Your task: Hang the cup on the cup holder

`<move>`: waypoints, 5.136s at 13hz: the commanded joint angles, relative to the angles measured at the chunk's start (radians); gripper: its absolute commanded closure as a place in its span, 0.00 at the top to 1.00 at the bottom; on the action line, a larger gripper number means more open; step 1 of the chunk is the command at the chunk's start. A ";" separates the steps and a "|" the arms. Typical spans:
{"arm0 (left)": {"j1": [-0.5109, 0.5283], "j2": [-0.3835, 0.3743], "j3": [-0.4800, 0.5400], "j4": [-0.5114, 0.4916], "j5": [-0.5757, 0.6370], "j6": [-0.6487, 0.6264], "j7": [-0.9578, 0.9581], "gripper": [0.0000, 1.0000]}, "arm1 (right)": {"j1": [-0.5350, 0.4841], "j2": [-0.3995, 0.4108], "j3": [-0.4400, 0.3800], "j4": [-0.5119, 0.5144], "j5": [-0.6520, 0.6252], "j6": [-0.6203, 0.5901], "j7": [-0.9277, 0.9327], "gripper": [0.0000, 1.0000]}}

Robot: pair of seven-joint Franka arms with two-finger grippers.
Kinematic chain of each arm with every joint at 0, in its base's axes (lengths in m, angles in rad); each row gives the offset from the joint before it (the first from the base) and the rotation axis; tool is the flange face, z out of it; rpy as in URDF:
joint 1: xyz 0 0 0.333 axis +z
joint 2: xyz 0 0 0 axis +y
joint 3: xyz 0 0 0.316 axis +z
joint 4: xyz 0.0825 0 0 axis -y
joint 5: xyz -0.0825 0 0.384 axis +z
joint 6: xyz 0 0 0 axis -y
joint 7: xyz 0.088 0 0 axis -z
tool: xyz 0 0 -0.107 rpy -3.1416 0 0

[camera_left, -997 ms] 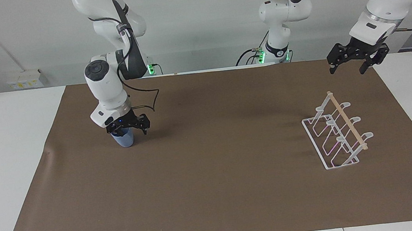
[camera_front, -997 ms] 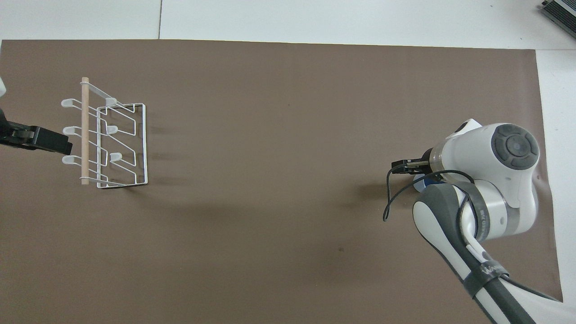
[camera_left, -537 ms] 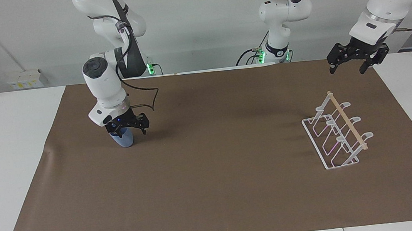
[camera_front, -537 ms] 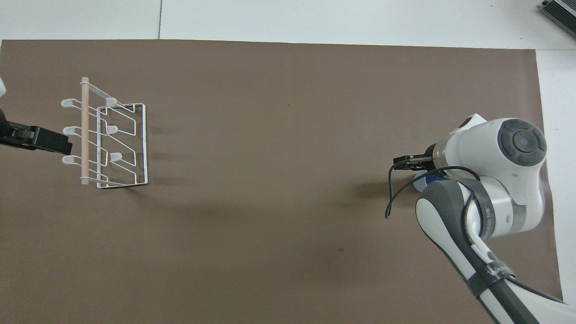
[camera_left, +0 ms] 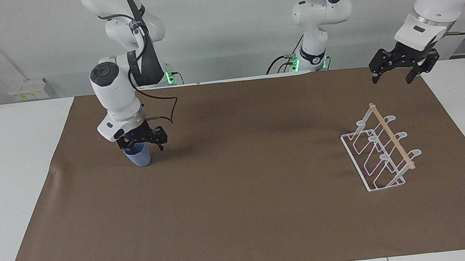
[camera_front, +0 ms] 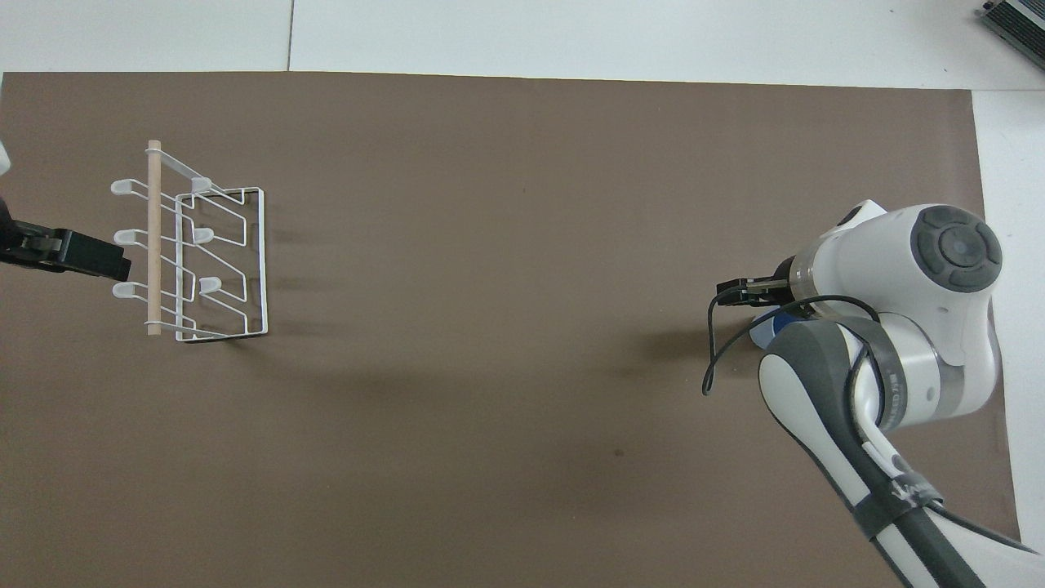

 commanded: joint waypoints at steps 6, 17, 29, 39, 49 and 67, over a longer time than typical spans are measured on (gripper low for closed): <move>0.004 -0.029 -0.001 -0.032 0.007 0.003 0.006 1.00 | -0.007 -0.052 0.006 -0.058 -0.002 -0.092 -0.002 1.00; 0.004 -0.029 -0.001 -0.032 0.007 0.003 0.006 1.00 | -0.036 -0.068 0.004 -0.120 -0.002 -0.071 -0.051 1.00; 0.004 -0.029 0.001 -0.032 0.007 0.003 0.006 1.00 | -0.051 -0.040 0.004 -0.161 -0.002 0.022 -0.045 0.16; 0.004 -0.029 -0.001 -0.032 0.007 0.003 0.006 1.00 | -0.053 -0.039 0.004 0.143 0.007 -0.294 -0.049 0.00; 0.073 -0.032 0.002 -0.033 0.017 -0.048 0.008 1.00 | -0.049 -0.079 0.006 0.429 0.369 -0.601 -0.062 0.00; -0.029 -0.043 -0.045 -0.036 -0.282 -0.055 0.590 1.00 | 0.352 -0.011 0.010 0.402 1.110 0.004 0.667 0.00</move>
